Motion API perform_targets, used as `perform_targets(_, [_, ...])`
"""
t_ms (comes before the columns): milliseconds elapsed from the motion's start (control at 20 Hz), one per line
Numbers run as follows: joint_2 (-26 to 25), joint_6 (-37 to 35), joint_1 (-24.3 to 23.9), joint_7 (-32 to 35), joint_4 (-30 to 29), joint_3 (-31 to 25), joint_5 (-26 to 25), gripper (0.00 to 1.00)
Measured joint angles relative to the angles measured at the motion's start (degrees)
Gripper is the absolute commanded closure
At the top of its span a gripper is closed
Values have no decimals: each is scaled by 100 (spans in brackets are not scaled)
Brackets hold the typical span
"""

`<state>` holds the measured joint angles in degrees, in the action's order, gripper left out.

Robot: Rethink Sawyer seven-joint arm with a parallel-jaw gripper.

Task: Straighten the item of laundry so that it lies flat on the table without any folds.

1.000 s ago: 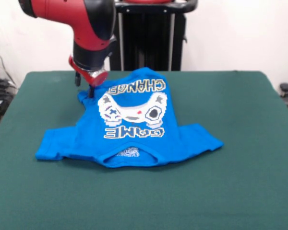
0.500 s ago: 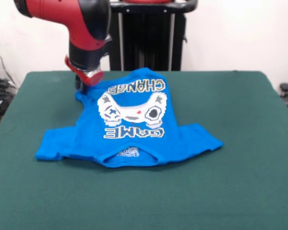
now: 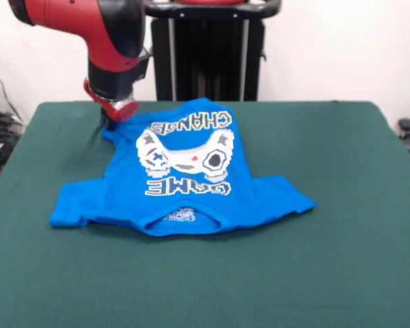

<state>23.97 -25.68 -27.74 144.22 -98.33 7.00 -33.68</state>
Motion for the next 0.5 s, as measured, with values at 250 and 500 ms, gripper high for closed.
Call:
perform_targets(250, [23, -8, -106, 0, -17, -78, -1, 100])
perform_targets(500, [177, -11, -695, -1, -196, -501, 1, 100])
